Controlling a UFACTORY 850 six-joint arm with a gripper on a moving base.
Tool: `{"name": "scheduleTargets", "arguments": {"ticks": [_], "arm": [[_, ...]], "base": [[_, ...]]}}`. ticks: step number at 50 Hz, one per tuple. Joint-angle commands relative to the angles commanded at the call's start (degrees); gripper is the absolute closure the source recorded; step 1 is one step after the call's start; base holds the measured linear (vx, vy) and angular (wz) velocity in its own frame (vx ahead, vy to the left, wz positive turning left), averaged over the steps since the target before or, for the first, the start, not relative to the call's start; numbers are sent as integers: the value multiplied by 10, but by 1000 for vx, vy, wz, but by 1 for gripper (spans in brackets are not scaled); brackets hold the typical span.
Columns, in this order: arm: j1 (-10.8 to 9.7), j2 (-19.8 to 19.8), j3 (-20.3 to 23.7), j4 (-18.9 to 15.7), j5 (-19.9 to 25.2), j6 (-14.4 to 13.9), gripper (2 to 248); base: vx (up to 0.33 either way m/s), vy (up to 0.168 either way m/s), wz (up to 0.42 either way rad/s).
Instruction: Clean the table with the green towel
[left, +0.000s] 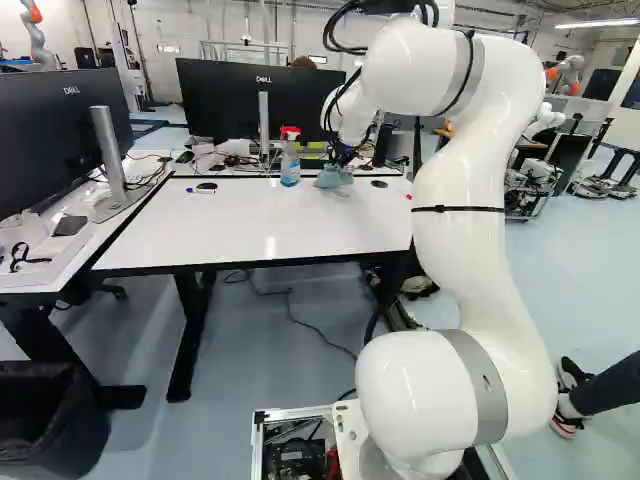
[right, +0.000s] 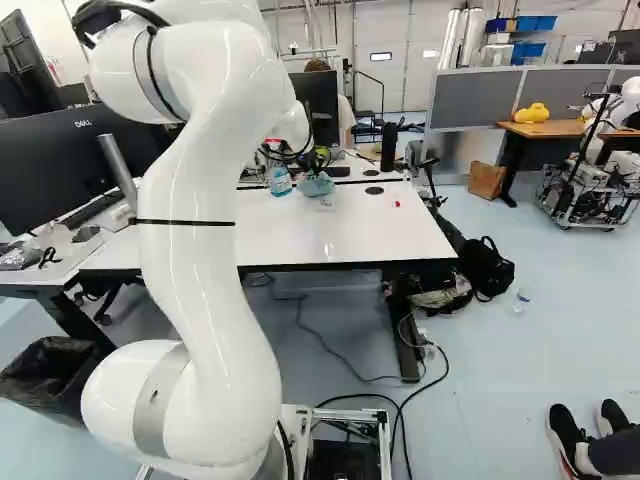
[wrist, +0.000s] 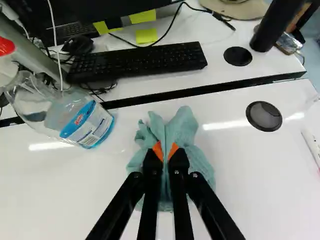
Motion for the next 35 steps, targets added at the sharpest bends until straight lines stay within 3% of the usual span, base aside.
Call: {"name": "scheduleTargets", "arguments": {"ticks": [35], "arm": [[0, -42, -7, 0, 0, 0, 221]], "base": [[0, 0, 0]]}}
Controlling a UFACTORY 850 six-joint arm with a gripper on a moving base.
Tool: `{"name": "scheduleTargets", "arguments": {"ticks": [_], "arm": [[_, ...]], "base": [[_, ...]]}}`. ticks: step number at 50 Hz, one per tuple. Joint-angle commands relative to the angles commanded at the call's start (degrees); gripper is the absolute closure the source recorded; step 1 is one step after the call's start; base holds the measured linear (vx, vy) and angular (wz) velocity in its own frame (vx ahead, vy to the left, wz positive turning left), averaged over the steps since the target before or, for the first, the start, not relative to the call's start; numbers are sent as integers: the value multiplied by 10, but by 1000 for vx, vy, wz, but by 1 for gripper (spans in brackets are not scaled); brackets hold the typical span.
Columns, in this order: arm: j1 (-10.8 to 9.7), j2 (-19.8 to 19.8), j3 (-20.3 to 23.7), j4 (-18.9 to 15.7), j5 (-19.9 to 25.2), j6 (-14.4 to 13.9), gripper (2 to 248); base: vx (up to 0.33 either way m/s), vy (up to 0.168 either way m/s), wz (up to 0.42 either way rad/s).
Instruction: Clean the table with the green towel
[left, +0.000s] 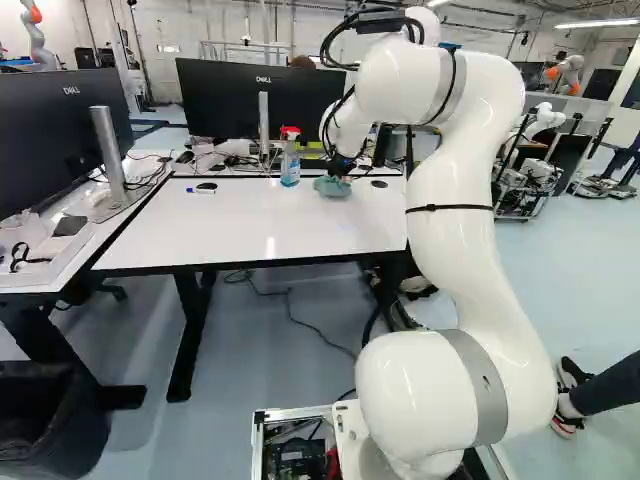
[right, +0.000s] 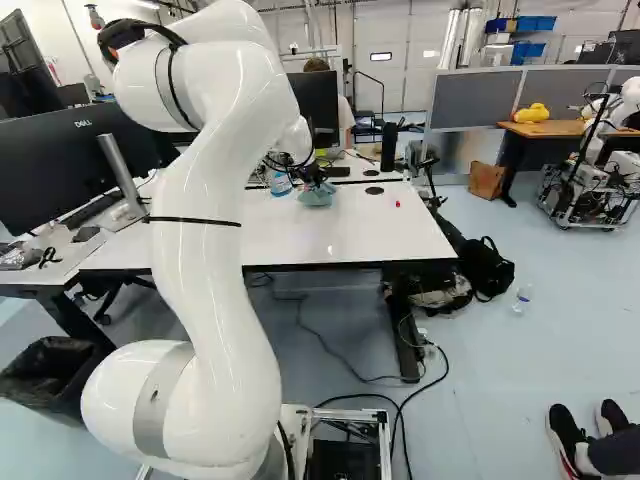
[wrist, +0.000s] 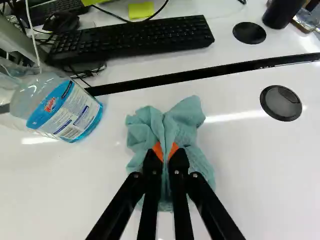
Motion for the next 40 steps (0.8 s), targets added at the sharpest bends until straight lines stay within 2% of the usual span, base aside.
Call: {"name": "scheduleTargets", "arguments": {"ticks": [17, 40], "arm": [[0, -3, -1, 0, -10, 0, 221], [0, -3, -1, 0, -54, 0, 221]], "base": [[0, 0, 0], [0, 0, 0]]}}
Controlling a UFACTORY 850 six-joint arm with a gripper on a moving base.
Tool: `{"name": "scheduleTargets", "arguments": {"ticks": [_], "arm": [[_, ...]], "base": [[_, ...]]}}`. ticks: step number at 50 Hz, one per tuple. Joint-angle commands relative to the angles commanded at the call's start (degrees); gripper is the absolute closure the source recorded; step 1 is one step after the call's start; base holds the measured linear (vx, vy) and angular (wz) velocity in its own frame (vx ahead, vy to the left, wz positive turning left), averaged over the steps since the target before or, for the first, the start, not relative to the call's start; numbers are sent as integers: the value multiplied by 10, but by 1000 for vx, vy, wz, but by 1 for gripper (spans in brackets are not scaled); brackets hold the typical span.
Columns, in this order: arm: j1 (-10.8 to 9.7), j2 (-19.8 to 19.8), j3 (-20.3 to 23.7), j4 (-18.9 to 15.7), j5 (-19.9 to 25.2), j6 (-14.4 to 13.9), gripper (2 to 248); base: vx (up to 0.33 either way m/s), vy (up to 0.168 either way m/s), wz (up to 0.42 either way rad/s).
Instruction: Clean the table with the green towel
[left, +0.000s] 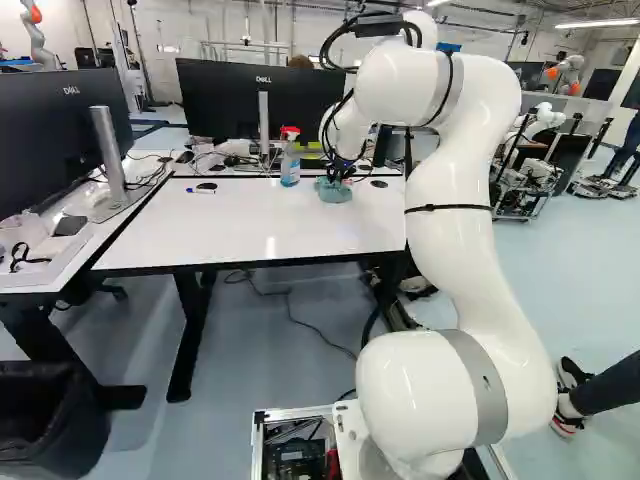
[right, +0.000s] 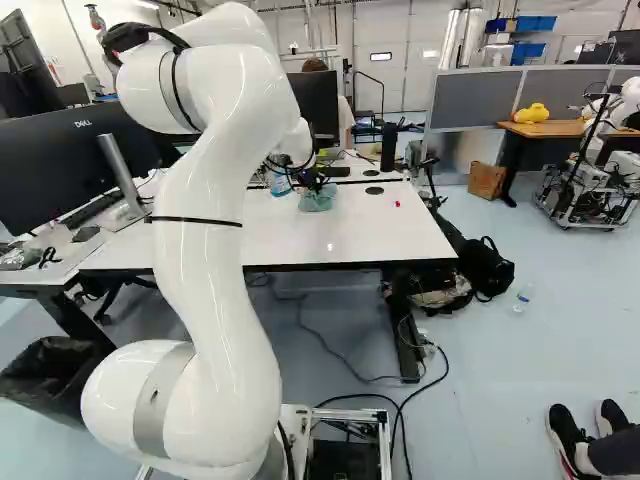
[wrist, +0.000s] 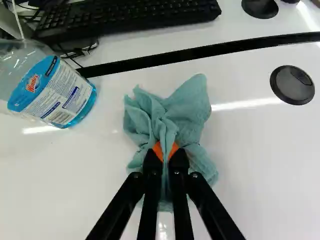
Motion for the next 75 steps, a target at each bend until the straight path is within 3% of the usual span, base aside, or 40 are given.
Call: {"name": "scheduleTargets", "arguments": {"ticks": [29, 67, 75], "arm": [[-1, 0, 0, 0, -48, 0, 221], [-54, -30, -43, 0, -48, 0, 221], [-53, -46, -66, 0, -48, 0, 221]], "base": [[0, 0, 0], [0, 0, 0], [0, 0, 0]]}}
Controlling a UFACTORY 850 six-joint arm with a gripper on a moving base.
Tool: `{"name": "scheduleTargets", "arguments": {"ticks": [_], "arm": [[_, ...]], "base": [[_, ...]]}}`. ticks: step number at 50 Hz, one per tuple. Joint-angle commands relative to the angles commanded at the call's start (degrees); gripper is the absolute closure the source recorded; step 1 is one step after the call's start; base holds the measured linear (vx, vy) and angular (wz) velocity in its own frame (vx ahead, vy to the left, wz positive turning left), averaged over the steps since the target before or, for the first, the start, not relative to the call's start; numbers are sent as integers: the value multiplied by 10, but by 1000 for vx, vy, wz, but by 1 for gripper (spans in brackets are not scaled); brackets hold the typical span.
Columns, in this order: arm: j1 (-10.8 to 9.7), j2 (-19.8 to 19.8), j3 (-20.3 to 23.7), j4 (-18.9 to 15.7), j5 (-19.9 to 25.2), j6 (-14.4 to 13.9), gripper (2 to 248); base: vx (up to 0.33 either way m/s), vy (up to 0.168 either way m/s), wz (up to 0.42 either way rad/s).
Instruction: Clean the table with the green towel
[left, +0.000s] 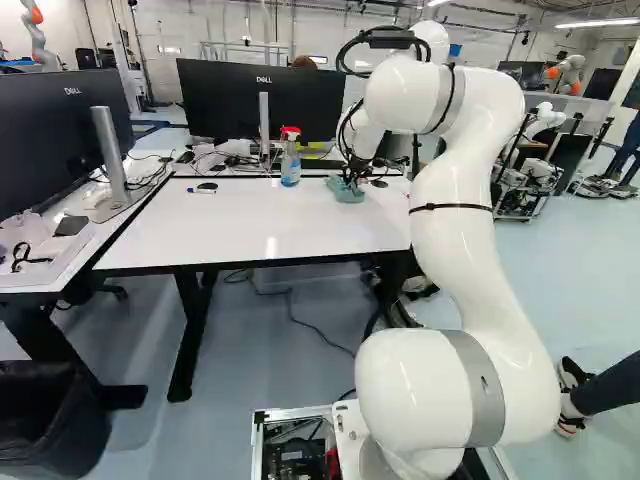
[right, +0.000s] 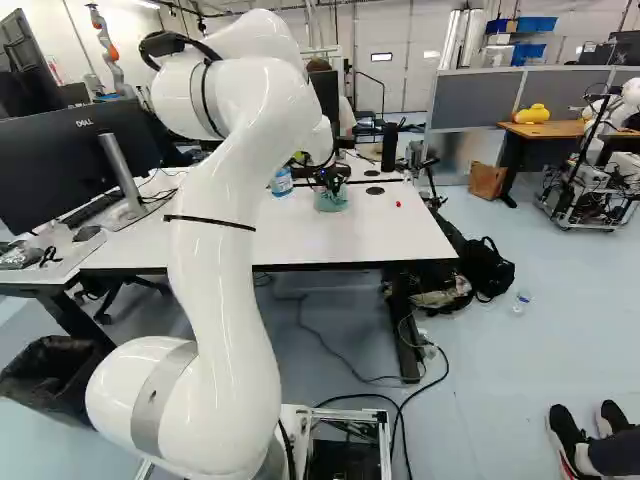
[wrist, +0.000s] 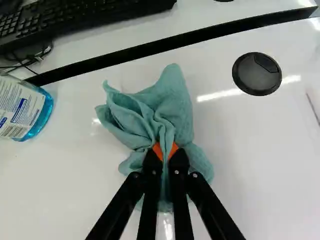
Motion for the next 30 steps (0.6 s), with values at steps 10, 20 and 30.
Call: {"name": "scheduleTargets", "arguments": {"ticks": [10, 20, 30], "arm": [[10, -18, -26, 0, 0, 0, 221], [23, -27, -40, 0, 0, 0, 221], [36, -22, -32, 0, 0, 0, 221]], "base": [[0, 0, 0], [0, 0, 0], [0, 0, 0]]}}
